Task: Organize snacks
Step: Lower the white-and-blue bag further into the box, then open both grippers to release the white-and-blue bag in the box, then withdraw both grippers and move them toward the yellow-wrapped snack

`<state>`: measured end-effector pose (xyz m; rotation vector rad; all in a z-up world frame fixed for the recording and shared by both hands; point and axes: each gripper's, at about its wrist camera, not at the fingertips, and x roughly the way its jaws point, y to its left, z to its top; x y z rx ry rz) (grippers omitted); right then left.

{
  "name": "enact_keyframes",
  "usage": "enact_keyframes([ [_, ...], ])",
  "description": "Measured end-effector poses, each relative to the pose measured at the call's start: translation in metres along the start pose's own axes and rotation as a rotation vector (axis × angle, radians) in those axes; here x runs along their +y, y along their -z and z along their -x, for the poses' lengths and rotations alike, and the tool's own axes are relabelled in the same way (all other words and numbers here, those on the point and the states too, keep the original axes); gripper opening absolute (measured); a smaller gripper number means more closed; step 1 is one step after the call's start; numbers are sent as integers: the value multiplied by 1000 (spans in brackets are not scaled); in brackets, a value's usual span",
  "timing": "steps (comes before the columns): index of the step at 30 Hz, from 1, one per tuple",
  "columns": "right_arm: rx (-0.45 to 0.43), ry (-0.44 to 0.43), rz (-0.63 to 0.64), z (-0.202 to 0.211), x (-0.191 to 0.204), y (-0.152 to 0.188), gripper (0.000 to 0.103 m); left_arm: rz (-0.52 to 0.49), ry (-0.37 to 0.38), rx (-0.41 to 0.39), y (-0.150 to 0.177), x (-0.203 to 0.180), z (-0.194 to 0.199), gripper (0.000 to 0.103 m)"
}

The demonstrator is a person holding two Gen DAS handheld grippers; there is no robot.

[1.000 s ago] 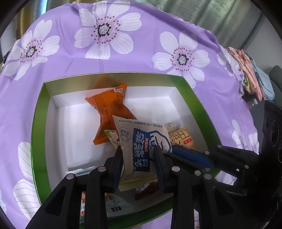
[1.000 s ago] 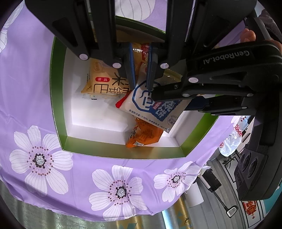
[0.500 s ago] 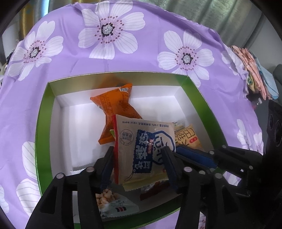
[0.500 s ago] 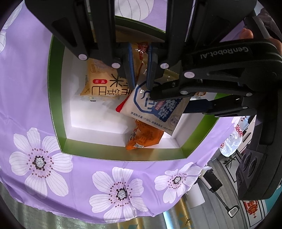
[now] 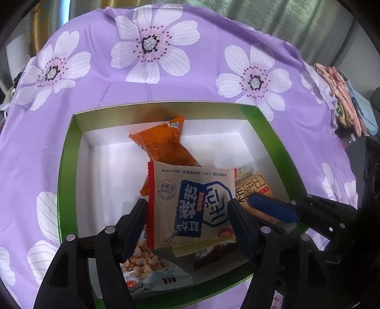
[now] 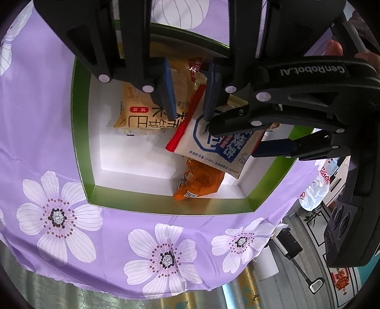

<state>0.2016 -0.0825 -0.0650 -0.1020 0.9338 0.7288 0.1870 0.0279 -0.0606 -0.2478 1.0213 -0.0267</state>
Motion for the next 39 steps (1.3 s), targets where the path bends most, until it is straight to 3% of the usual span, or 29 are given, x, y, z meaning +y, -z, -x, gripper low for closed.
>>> enact_keyframes([
  [4, -8, 10, -2, 3, 0, 0, 30, 3, -4, -5, 0, 0, 3, 70],
  [7, -13, 21, -7, 5, -1, 0, 36, 8, -17, -13, 0, 0, 5, 79],
  [10, -24, 42, -16, 9, -3, 0, 47, 20, -5, -14, 1, 2, 8, 80],
  [17, -38, 52, -30, 15, -5, 0, 54, 12, -10, -27, 1, -1, 14, 80],
  [25, -56, 80, -64, 24, -11, 1, 68, 28, -12, -50, 3, 0, 23, 91],
  [35, -88, 110, -110, 45, -17, 7, 88, 14, -4, -98, 9, -9, 44, 99],
  [39, -126, 134, -123, 62, -17, 12, 89, -3, -19, -150, 15, -14, 64, 99],
])
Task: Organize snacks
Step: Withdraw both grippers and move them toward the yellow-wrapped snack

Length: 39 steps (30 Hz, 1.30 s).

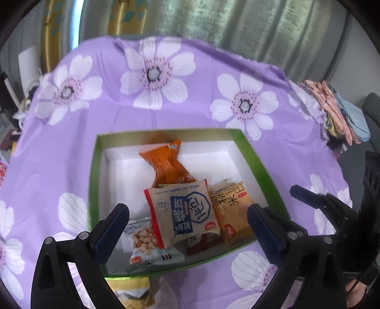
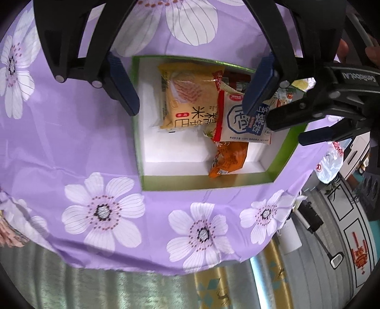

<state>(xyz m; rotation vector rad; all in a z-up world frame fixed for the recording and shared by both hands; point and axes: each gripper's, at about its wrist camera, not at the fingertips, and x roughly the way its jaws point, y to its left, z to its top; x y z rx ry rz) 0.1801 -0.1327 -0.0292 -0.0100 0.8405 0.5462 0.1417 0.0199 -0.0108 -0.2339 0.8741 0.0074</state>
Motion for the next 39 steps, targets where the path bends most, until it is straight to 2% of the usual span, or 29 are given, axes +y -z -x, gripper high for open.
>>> enact_keyframes([
  [6, -57, -29, -15, 34, 1, 11, 90, -55, -25, -126, 14, -13, 46, 100],
  [16, -126, -43, 32, 88, 15, 41, 93, -104, -62, -254, 45, -27, 103, 100],
  [28, -157, -91, 64, 124, 41, 84, 99, -128, -56, -306, 85, -38, 145, 101],
  [39, -168, -112, 90, 129, 63, 103, 102, -117, -70, -292, 111, -30, 156, 101],
])
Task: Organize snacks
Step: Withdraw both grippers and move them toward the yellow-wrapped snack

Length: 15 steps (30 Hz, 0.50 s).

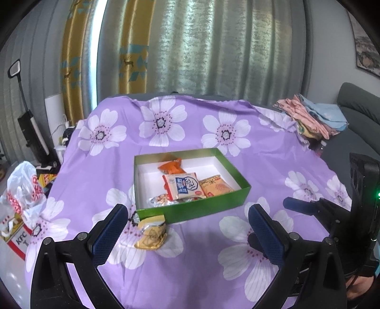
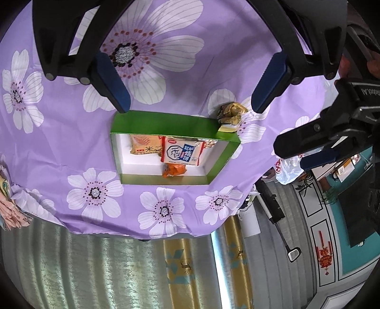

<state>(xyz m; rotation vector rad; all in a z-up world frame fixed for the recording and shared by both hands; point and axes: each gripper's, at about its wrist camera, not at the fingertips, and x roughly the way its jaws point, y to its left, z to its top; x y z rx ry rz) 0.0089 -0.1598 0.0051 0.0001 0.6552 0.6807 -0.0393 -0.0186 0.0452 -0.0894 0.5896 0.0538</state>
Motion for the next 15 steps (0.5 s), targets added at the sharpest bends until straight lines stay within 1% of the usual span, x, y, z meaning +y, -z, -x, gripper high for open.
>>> enact_keyframes([
  [7, -1, -25, 21, -4, 11, 7, 102, 15, -5, 13, 9, 7, -2, 101],
  [15, 35, -40, 24, -19, 16, 10, 102, 33, -12, 53, 19, 18, -15, 101],
])
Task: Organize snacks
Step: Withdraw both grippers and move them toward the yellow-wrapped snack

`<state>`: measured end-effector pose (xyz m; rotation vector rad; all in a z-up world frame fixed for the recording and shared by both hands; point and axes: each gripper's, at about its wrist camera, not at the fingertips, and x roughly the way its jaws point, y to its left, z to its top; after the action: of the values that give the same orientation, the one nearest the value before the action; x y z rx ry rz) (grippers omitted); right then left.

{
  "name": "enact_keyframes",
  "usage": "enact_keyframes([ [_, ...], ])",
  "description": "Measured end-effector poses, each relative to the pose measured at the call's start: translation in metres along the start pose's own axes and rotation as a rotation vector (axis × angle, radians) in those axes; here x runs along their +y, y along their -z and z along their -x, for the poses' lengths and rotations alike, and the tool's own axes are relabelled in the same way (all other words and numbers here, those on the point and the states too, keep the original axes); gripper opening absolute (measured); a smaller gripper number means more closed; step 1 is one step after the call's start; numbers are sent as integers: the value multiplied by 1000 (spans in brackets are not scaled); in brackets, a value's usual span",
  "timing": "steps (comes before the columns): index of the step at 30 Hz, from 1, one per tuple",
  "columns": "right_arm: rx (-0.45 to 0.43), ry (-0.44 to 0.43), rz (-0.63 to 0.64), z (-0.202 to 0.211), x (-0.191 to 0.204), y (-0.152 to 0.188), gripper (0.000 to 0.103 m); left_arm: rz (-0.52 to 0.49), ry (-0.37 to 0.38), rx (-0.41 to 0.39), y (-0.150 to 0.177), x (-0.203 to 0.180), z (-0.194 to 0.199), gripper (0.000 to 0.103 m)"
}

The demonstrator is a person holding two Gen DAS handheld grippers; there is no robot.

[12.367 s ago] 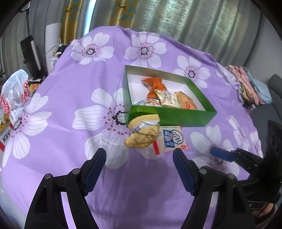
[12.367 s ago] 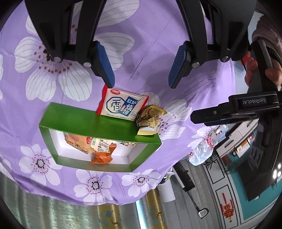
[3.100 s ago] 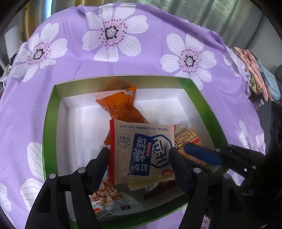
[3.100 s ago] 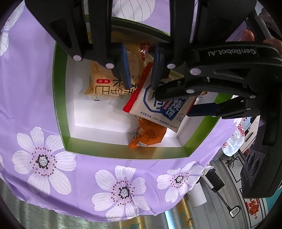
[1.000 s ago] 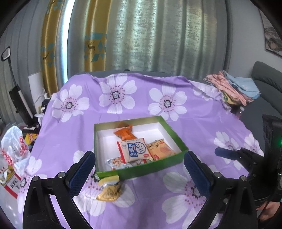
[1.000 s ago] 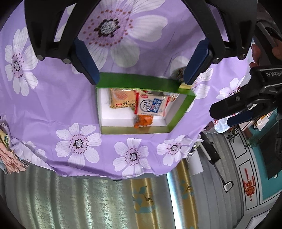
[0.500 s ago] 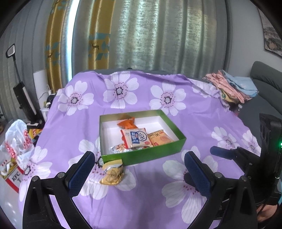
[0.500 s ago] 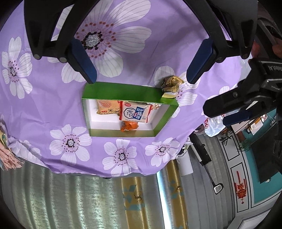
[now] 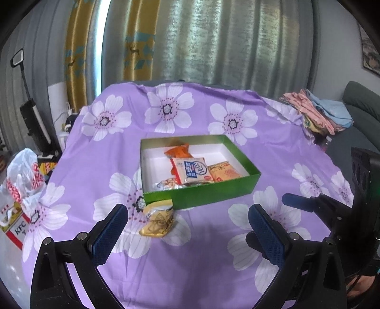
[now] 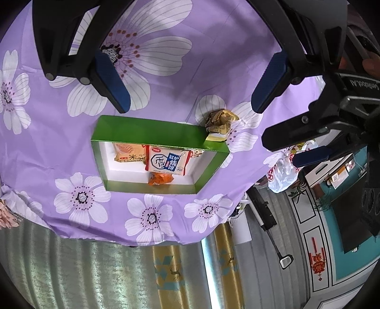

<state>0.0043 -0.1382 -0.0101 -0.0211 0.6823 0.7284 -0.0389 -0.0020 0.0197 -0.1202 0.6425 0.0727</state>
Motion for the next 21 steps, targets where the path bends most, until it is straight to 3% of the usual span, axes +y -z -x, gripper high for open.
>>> enact_keyframes([
  [11, 76, -13, 17, -34, 6, 8, 102, 78, 8, 96, 20, 32, -32, 101],
  [16, 120, -26, 24, -55, 8, 15, 102, 177, 39, 160, 36, 60, -50, 101],
  [21, 162, -54, 25, -76, 11, 21, 102, 258, 79, 173, 49, 84, -62, 101],
])
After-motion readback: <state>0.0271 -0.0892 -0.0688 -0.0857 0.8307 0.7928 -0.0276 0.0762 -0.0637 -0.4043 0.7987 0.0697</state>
